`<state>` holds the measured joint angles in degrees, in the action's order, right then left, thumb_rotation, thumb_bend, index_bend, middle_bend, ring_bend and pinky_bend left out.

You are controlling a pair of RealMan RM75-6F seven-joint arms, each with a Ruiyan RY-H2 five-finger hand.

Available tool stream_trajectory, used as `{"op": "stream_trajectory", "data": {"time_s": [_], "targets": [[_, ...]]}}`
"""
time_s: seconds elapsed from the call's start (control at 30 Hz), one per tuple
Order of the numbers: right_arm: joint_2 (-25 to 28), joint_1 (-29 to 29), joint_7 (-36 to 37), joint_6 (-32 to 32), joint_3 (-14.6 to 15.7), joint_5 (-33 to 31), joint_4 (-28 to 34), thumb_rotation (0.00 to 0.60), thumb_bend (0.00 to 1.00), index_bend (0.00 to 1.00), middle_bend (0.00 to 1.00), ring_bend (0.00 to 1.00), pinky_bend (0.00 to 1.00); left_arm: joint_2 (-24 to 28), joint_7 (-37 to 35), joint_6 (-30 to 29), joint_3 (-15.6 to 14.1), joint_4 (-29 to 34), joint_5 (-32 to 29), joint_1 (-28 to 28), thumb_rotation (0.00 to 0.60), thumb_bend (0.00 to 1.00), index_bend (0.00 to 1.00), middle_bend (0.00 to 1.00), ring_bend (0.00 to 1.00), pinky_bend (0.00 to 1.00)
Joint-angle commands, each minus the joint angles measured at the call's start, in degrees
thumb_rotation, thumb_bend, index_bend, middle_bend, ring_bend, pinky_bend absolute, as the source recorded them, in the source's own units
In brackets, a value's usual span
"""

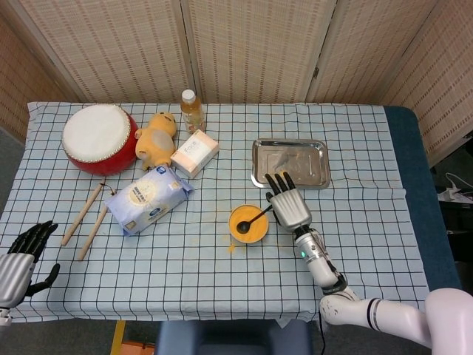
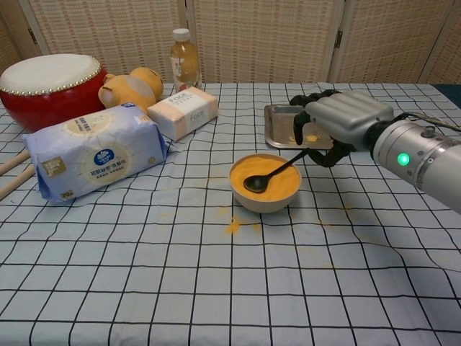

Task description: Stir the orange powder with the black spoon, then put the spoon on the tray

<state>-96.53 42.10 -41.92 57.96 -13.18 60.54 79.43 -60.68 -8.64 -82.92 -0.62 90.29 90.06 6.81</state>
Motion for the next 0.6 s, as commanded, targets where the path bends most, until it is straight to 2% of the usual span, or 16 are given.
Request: {"op": "stream_trajectory", "data": {"time_s": [0.03, 0.6], "targets": [[0.21, 1.15, 0.2, -1.14, -0.57, -1.14, -0.82, 0.6, 0.41, 0.41, 0.0, 0.0, 0.0, 0.02, -0.07, 0.14, 0.04, -0.06, -0.14, 0.06, 0.6, 0.44, 0.0, 0.01, 0.0, 0.11], [0.58, 3.44, -0.94, -2.39, 0.64, -5.57, -0.91, 0.6, 0.41, 0.44, 0.0, 0.0, 0.0, -0.07, -0.91, -0.15, -0.01, -0.64, 0.22, 0.1, 0.6, 0.44, 0.0, 0.01, 0.0, 0.11]]}}
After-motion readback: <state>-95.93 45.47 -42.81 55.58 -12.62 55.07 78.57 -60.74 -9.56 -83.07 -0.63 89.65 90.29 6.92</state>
